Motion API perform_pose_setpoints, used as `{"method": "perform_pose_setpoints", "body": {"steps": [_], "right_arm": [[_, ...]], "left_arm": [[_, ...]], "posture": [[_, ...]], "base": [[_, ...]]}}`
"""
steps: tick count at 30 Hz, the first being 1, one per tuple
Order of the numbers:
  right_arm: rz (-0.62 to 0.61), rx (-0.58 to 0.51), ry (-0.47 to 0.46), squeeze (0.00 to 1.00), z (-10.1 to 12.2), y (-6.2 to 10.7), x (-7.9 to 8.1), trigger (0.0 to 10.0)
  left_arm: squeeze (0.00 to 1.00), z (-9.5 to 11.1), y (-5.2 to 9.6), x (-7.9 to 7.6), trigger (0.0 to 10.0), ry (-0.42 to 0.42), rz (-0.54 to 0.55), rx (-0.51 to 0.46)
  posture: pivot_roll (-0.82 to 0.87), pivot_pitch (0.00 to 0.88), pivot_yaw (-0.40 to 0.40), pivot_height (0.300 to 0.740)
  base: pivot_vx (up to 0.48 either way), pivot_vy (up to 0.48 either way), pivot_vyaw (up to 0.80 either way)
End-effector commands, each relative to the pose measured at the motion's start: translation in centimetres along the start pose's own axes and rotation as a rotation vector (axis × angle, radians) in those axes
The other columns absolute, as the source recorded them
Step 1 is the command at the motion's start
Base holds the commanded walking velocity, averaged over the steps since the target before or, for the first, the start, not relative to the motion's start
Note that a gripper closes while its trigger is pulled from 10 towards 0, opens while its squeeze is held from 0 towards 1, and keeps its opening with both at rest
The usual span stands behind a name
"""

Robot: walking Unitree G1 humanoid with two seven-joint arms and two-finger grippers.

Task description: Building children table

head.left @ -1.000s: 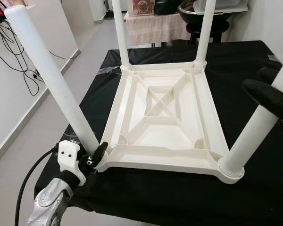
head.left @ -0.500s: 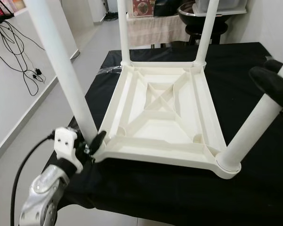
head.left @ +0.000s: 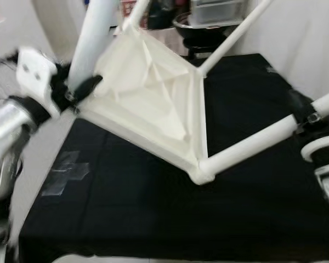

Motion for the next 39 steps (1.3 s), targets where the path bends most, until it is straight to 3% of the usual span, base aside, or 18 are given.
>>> {"method": "perform_pose_setpoints", "body": {"steps": [1, 4, 7, 8, 9, 10, 11, 17, 22, 29, 34, 36, 39], "right_arm": [[-0.272, 0.22, 0.133, 0.0, -5.0, -0.2, -4.4, 0.0], [-0.444, 0.212, 0.137, 0.0, -7.2, -1.7, -7.5, 0.0], [-0.497, 0.211, 0.162, 0.0, -7.7, -2.1, -8.6, 0.0], [-0.555, 0.219, 0.198, 0.0, -8.2, -2.4, -9.8, 0.0], [-0.608, 0.238, 0.247, 0.0, -8.7, -2.5, -10.7, 0.0], [-0.608, 0.238, 0.247, 0.0, -8.7, -2.5, -10.7, 0.0], [-0.655, 0.254, 0.281, 1.0, -9.1, -2.5, -11.4, 10.0], [-0.774, 0.224, 0.34, 1.0, -9.6, -2.3, -13.6, 10.0], [-0.775, 0.219, 0.358, 1.0, -9.5, -2.2, -13.7, 10.0], [-0.659, 0.232, 0.359, 1.0, -8.6, -0.2, -11.2, 10.0], [-0.501, 0.207, 0.218, 1.0, -7.6, 3.7, -7.8, 10.0], [-0.501, 0.207, 0.218, 1.0, -7.6, 3.7, -7.8, 10.0], [-0.417, 0.179, 0.165, 1.0, -7.1, 4.5, -6.5, 10.0]], "left_arm": [[1.0, 6.5, -0.3, 0.8, 10.0, 0.005, -0.023, -0.308], [1.0, 9.4, -2.6, 0.0, 10.0, 0.031, -0.141, -0.397], [1.0, 9.8, -3.1, -0.3, 10.0, 0.039, -0.167, -0.407], [0.61, 10.0, -3.5, -0.8, 10.0, 0.062, -0.202, -0.409], [0.0, 10.0, -3.7, -1.2, 10.0, 0.074, -0.232, -0.403], [0.0, 10.0, -3.7, -1.2, 10.0, 0.074, -0.232, -0.403], [0.0, 9.9, -3.8, -1.4, 10.0, 0.086, -0.257, -0.386], [0.0, 8.1, -3.0, -2.3, 10.0, 0.157, -0.33, -0.286], [0.0, 7.3, -2.5, -2.8, 10.0, 0.174, -0.333, -0.265], [0.0, 5.2, -1.6, -3.9, 10.0, 0.226, -0.319, -0.22], [0.0, 2.6, -0.8, -5.2, 10.0, 0.3, -0.293, -0.178], [0.0, 2.6, -0.8, -5.2, 10.0, 0.3, -0.293, -0.178], [0.0, 2.1, -0.6, -5.5, 10.0, 0.317, -0.289, -0.17]], "posture": [[-0.05, 0.105, 0.174, 0.74], [-0.04, 0.111, 0.179, 0.74], [-0.04, 0.112, 0.183, 0.74], [-0.03, 0.125, 0.19, 0.74], [-0.03, 0.127, 0.193, 0.74], [-0.03, 0.127, 0.193, 0.74], [-0.02, 0.13, 0.194, 0.74], [-0.01, 0.141, 0.194, 0.74], [-0.01, 0.144, 0.184, 0.74], [-0.07, 0.153, 0.167, 0.74], [-0.13, 0.145, 0.167, 0.74], [-0.13, 0.145, 0.167, 0.74], [-0.14, 0.143, 0.172, 0.74]], "base": [[0.0, 0.0, 0.0], [0.0, 0.0, 0.0], [0.0, 0.0, 0.0], [0.0, 0.0, 0.0], [0.0, 0.0, 0.0], [0.0, 0.0, 0.0], [0.0, 0.0, 0.0], [0.0, 0.0, 0.0], [0.0, 0.0, 0.0], [0.0, 0.0, 0.0], [0.0, 0.0, 0.0], [0.0, 0.0, 0.0], [0.0, 0.0, 0.0]]}}
Point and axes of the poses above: a point about 5 cm out from each wrist's last joint towards the gripper, its own y axis pointing back from the gripper into the wrist, its own z axis along the axis of the wrist's last joint, x = y × z, the point moved 1 cm from there along -y, pointing out of the wrist towards the gripper, and after that the axes turned 8 degrees about -y, right-handed, at the moved point
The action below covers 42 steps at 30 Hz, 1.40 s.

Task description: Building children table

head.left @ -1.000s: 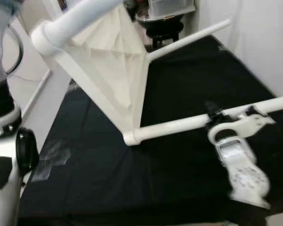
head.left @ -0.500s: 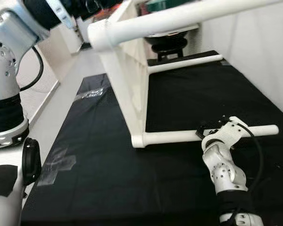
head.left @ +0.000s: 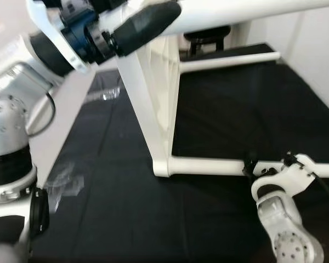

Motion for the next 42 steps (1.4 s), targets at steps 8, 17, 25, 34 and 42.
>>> {"method": "perform_pose_setpoints", "body": {"steps": [8, 17, 25, 34, 42], "right_arm": [[0.039, 0.039, -0.149, 1.0, 0.2, 5.0, -1.4, 10.0], [0.22, 0.087, -0.225, 1.0, 0.7, 7.7, -0.8, 10.0], [0.525, 0.051, -0.119, 0.73, 3.3, 9.0, 1.9, 10.0], [0.733, 0.039, 0.05, 0.0, 2.9, 6.7, 6.1, 10.0], [0.777, -0.013, 0.29, 0.0, 2.5, 4.2, 7.6, 10.0]], "left_arm": [[0.0, -3.3, 0.6, -0.8, 10.0, 0.108, 0.021, 0.06], [0.0, -3.7, 0.6, -1.3, 10.0, 0.126, 0.026, 0.054], [0.0, -4.6, 1.1, -1.8, 10.0, 0.155, 0.032, 0.059], [0.0, -2.1, 0.9, -1.5, 10.0, 0.197, -0.06, -0.072], [0.0, -1.7, 1.5, -1.0, 10.0, 0.201, -0.039, -0.069]], "posture": [[-0.17, 0.152, 0.177, 0.74], [-0.18, 0.161, 0.17, 0.74], [-0.19, 0.162, 0.166, 0.74], [-0.14, 0.129, 0.171, 0.74], [-0.12, 0.112, 0.172, 0.74]], "base": [[0.0, 0.0, 0.0], [0.0, 0.0, 0.0], [0.0, 0.0, 0.0], [0.0, 0.0, 0.0], [0.0, 0.0, 0.0]]}}
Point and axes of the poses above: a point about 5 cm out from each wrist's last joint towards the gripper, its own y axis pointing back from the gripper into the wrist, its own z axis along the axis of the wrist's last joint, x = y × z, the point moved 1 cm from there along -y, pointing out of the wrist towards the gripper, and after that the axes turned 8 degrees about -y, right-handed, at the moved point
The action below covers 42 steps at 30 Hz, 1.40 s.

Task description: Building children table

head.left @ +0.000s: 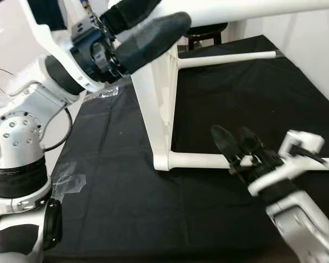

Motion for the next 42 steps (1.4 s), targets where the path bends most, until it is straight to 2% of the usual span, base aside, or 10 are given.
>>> {"method": "perform_pose_setpoints", "body": {"steps": [1, 5, 7, 14, 21, 26, 28, 32, 37, 42], "right_arm": [[-0.006, 0.014, 0.027, 0.0, -0.5, -0.3, -0.2, 10.0], [-0.063, -0.026, 0.115, 0.0, 0.4, -1.4, -1.3, 10.0], [-0.053, -0.019, 0.166, 0.0, 0.4, -1.9, -1.3, 10.0], [-0.014, -0.005, 0.195, 0.0, -0.3, -2.7, -1.0, 10.0], [-0.035, -0.015, 0.234, 0.0, -0.7, -3.4, -1.2, 10.0], [-0.127, -0.022, 0.341, 0.0, -0.3, -3.4, -2.6, 10.0], [-0.157, -0.001, 0.397, 0.0, -0.6, -2.9, -3.3, 10.0], [-0.177, 0.017, 0.443, 0.0, -1.0, -2.6, -3.5, 10.0], [-0.306, 0.03, 0.544, 0.0, -1.3, -2.1, -5.1, 10.0], [-0.368, 0.022, 0.562, 0.0, -0.7, -1.9, -6.1, 10.0]], "left_arm": [[0.0, -0.5, 1.2, 0.6, 10.0, 0.01, 0.059, 0.041], [0.0, -4.7, 4.0, -0.9, 10.0, 0.158, 0.134, 0.116], [0.0, -7.8, 5.0, -4.0, 10.0, 0.285, 0.107, 0.174], [0.0, -9.7, 5.3, -7.4, 10.0, 0.427, 0.031, 0.186], [0.0, -10.3, 5.7, -7.2, 10.0, 0.42, 0.072, 0.213], [0.0, -12.9, 7.2, -7.5, 10.0, 0.392, 0.153, 0.323], [0.0, -15.2, 8.3, -7.9, 10.0, 0.329, 0.228, 0.447], [0.0, -16.3, 8.7, -8.2, 10.0, 0.293, 0.268, 0.502], [0.0, -16.8, 8.1, -8.2, 10.0, 0.235, 0.322, 0.511], [0.0, -16.3, 7.1, -8.6, 10.0, 0.208, 0.297, 0.491]], "posture": [[-0.12, 0.112, 0.172, 0.74], [-0.1, 0.103, 0.15, 0.74], [-0.1, 0.102, 0.141, 0.74], [-0.09, 0.093, 0.123, 0.74], [-0.08, 0.095, 0.125, 0.74], [-0.09, 0.102, 0.13, 0.74], [-0.08, 0.117, 0.128, 0.74], [-0.08, 0.127, 0.134, 0.74], [-0.03, 0.164, 0.136, 0.74], [-0.03, 0.191, 0.13, 0.74]], "base": [[0.0, 0.0, 0.0], [0.0, 0.0, 0.0], [0.0, 0.0, 0.0], [0.0, 0.0, 0.0], [0.0, 0.0, 0.0], [0.0, 0.0, 0.0], [0.0, 0.0, 0.0], [0.0, 0.0, 0.0], [0.0, 0.0, 0.0], [0.0, 0.0, 0.0]]}}
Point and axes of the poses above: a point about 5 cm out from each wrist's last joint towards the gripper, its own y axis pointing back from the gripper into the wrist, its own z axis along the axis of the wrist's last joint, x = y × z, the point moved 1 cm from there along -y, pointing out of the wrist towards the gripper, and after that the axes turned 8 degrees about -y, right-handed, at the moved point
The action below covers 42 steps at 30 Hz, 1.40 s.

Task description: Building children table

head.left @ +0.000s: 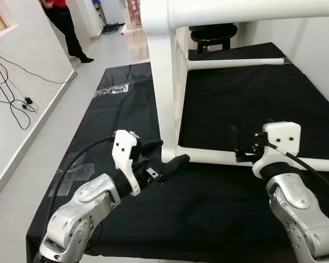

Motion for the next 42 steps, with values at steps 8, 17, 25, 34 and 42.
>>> {"method": "perform_pose_setpoints", "body": {"steps": [8, 17, 25, 34, 42], "right_arm": [[-0.018, 0.023, 0.022, 0.0, -0.1, 0.7, -0.1, 10.0], [-0.033, -0.012, 0.064, 0.0, 0.6, 0.3, -0.4, 10.0], [-0.04, -0.055, 0.073, 0.0, 1.6, -0.6, -0.7, 10.0], [-0.012, -0.099, 0.109, 0.0, 2.5, -1.3, -0.7, 10.0], [0.025, -0.109, 0.139, 0.0, 2.8, -1.4, -0.2, 10.0]], "left_arm": [[0.0, 0.5, 0.0, -1.6, 10.0, -0.037, -0.031, -0.018], [0.0, 1.1, -0.7, -0.4, 10.0, -0.035, 0.027, -0.046], [0.0, 0.6, -1.4, -0.1, 10.0, -0.03, 0.03, -0.063], [0.0, -0.1, -1.6, -0.2, 10.0, -0.006, 0.011, -0.054], [0.0, -0.9, -1.5, -0.2, 10.0, -0.024, 0.008, -0.03]], "posture": [[-0.02, 0.25, 0.141, 0.74], [-0.04, 0.238, 0.132, 0.74], [-0.08, 0.176, 0.119, 0.74], [-0.1, 0.141, 0.113, 0.74], [-0.11, 0.145, 0.112, 0.74]], "base": [[0.0, 0.0, 0.0], [0.0, 0.0, 0.0], [0.0, -0.231, 0.0], [0.0, -0.207, 0.0], [0.0, 0.0, 0.0]]}}
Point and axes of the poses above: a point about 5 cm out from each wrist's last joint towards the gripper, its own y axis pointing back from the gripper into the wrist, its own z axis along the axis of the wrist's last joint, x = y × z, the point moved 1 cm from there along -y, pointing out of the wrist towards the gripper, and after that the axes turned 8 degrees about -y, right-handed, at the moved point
